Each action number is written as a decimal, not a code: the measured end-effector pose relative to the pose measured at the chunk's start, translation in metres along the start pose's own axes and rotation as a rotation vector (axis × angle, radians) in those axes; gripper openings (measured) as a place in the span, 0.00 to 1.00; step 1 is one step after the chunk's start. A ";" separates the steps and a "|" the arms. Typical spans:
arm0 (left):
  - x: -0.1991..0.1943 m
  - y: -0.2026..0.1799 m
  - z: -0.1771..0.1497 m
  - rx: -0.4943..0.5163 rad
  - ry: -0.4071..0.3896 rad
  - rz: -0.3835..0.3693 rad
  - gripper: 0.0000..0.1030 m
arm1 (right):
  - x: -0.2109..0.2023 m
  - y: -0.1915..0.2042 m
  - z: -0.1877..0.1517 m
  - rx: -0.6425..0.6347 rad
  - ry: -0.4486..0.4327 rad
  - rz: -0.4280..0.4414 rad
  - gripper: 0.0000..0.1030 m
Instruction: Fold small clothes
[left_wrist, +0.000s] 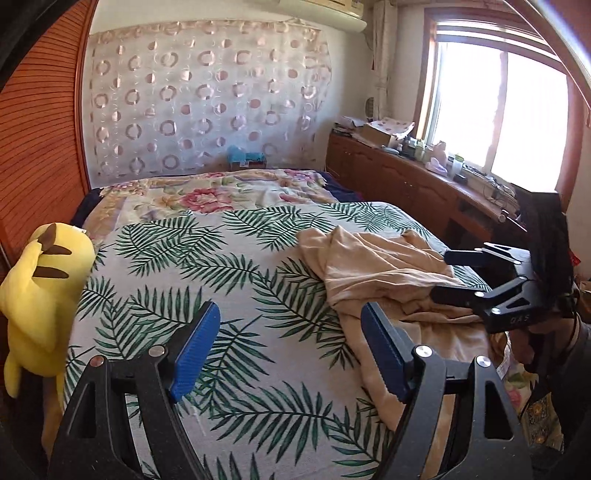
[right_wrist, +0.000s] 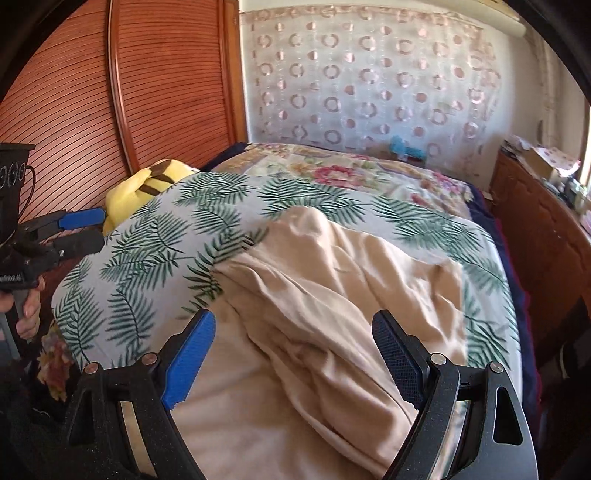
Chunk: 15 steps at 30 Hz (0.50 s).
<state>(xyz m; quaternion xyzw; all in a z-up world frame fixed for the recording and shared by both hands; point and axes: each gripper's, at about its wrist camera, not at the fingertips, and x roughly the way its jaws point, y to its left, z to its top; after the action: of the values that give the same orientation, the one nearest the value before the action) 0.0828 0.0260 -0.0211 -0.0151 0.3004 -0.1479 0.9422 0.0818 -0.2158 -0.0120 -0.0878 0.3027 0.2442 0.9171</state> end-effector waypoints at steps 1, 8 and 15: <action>-0.001 0.002 -0.001 -0.004 -0.002 0.003 0.77 | 0.009 0.002 0.007 -0.006 0.011 0.019 0.85; 0.004 0.016 -0.010 -0.039 0.008 0.004 0.77 | 0.079 0.010 0.041 -0.049 0.137 0.088 0.81; 0.009 0.014 -0.018 -0.038 0.031 -0.006 0.77 | 0.135 0.020 0.056 -0.117 0.246 0.054 0.64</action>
<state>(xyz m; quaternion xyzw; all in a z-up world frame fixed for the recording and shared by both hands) 0.0829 0.0376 -0.0428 -0.0316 0.3175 -0.1450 0.9366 0.1952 -0.1279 -0.0483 -0.1621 0.4004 0.2732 0.8595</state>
